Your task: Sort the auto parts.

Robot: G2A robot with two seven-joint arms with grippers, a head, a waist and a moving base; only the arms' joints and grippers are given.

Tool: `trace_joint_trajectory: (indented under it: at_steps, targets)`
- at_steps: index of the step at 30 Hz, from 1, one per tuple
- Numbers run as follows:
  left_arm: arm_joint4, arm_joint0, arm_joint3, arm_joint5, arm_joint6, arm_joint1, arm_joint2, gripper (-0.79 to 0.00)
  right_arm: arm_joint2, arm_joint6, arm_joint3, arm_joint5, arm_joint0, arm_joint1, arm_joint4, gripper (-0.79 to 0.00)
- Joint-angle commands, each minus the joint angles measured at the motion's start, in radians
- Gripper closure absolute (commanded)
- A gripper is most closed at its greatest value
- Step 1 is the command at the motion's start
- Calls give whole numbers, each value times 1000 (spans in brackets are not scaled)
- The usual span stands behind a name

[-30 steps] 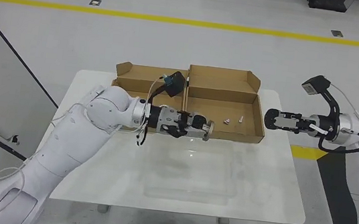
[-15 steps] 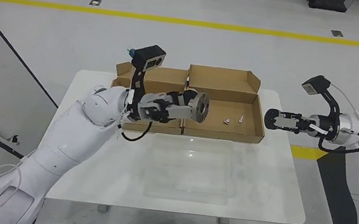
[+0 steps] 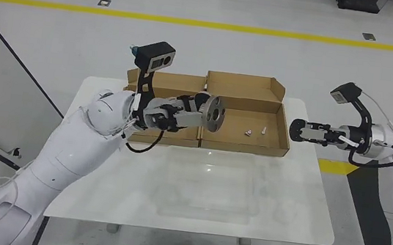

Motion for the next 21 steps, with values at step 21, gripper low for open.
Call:
trace_joint_trajectory:
  at_steps: [21]
  targets:
    - [-550, 75, -118, -25, 26, -72, -21, 0, 0, 0, 0, 0, 0, 0, 0, -785]
